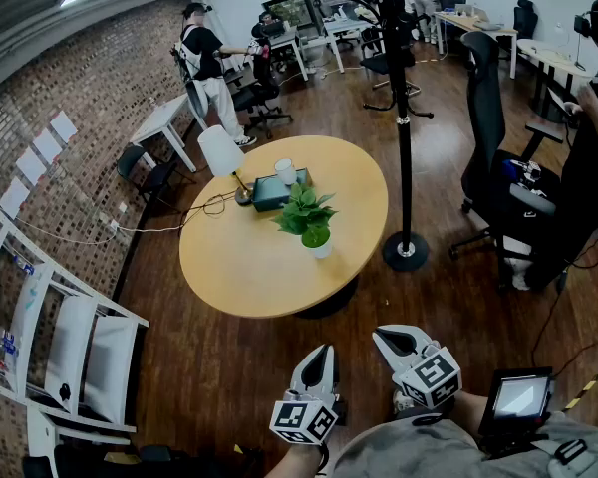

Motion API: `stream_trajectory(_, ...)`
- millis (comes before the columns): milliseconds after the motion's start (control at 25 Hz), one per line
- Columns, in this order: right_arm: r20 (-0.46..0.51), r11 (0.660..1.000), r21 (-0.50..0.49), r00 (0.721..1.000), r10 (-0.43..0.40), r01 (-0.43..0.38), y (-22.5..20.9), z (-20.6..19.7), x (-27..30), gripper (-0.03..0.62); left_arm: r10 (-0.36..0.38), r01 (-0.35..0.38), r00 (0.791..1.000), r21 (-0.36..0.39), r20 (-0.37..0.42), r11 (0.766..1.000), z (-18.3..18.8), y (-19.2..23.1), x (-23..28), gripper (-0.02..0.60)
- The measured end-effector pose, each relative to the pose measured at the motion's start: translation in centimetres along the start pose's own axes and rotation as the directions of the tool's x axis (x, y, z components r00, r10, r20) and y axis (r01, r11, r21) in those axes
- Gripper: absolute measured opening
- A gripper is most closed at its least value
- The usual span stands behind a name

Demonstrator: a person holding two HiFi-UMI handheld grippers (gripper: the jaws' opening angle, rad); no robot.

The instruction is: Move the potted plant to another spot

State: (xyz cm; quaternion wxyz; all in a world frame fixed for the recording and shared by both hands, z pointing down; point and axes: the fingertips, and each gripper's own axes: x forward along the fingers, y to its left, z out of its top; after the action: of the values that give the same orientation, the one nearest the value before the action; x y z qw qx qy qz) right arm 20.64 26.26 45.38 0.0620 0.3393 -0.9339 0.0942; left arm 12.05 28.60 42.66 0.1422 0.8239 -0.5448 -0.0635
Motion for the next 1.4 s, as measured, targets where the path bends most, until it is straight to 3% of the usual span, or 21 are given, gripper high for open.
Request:
stream_trajectory(200, 0.001, 1.0, 0.003, 1.0, 0.012, -0.012, -5.4, 0.5, 3.6, 0.006, 0.027, -0.027, 1.0, 0.002, -0.001, 1.0, 0.0, 2.0, 5.9, 0.0)
stream_trajectory(520, -0.018, 1.0, 0.02, 1.0, 0.025, -0.024, -9.3, 0.2, 10.3, 0.007, 0.031, -0.031, 0.999, -0.005, -0.023, 0.999, -0.5, 7.2, 11.5, 0.0)
stream_trajectory(1080, -0.049, 0.991, 0.012, 0.99, -0.133, 0.133, -14.3, 3.2, 24.9, 0.006, -0.104, 0.104, 0.992, 0.0, -0.073, 0.995, 3.6, 20.4, 21.3, 0.0)
stream_trajectory(1400, -0.095, 0.989, 0.02, 0.985, -0.143, 0.145, -18.0, 2.5, 28.9, 0.008, -0.065, 0.063, 0.992, -0.026, -0.104, 0.998, 2.7, 24.4, 25.4, 0.0)
